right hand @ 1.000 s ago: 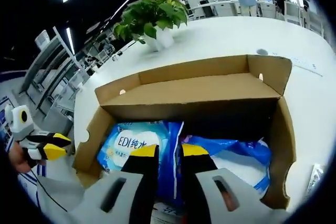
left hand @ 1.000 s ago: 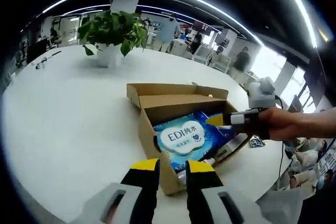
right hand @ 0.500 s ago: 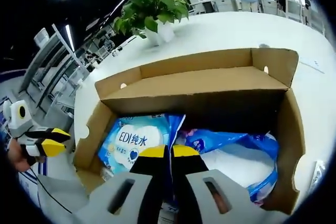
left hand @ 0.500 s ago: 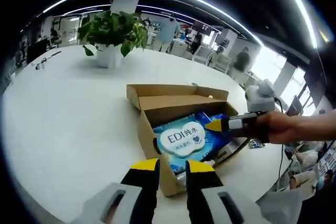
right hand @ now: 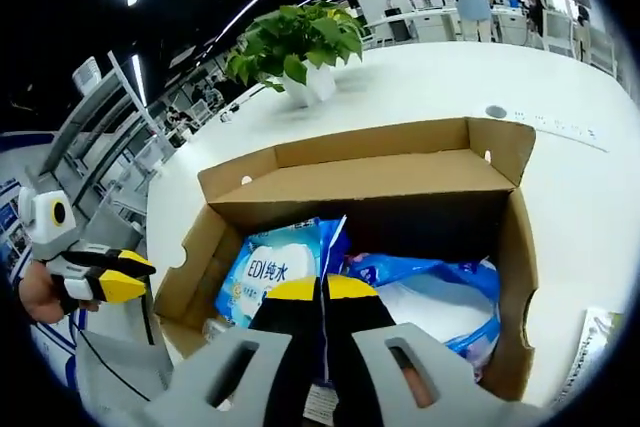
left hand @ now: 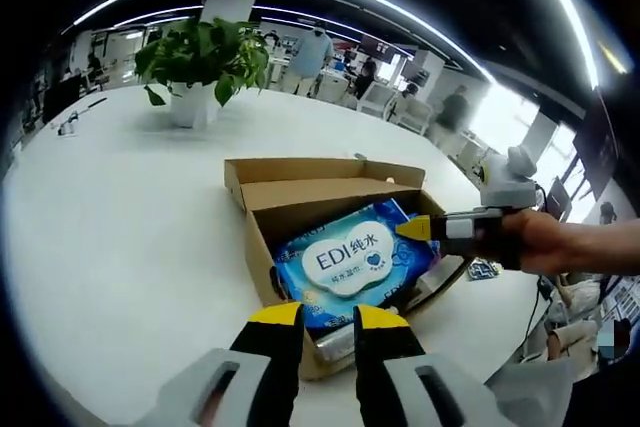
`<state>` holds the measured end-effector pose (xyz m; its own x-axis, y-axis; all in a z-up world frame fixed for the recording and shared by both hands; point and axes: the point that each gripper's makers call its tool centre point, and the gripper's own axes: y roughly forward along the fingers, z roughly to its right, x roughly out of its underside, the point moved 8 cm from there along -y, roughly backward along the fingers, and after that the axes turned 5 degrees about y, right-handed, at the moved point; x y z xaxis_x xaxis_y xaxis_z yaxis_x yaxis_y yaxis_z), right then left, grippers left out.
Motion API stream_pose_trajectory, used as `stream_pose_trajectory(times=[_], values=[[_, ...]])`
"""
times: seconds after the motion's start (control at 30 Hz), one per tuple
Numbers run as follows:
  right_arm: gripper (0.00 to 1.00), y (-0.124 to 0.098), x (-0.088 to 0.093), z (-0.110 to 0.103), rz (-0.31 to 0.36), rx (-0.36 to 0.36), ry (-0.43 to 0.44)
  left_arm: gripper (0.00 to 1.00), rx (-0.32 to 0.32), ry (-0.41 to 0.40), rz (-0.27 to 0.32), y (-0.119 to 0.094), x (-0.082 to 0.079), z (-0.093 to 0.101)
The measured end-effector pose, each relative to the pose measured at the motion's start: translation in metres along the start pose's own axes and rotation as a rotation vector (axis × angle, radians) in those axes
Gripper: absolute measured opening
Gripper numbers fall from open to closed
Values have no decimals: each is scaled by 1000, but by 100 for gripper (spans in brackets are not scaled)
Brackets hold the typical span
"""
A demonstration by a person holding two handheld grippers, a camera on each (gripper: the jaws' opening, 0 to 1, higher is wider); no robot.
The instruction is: Operate the shoe box by opening the lid, removing the specified soft item, and placing it in the target area until the item is outside and the box remains undamaged.
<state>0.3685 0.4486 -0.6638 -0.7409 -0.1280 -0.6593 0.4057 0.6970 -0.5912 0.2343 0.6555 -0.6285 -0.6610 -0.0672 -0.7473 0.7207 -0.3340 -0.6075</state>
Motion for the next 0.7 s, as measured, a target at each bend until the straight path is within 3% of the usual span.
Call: stream_pose_trajectory(times=[0.7], values=[[0, -47, 4, 15, 86, 33, 25, 19, 73, 51, -83, 48, -12, 14]])
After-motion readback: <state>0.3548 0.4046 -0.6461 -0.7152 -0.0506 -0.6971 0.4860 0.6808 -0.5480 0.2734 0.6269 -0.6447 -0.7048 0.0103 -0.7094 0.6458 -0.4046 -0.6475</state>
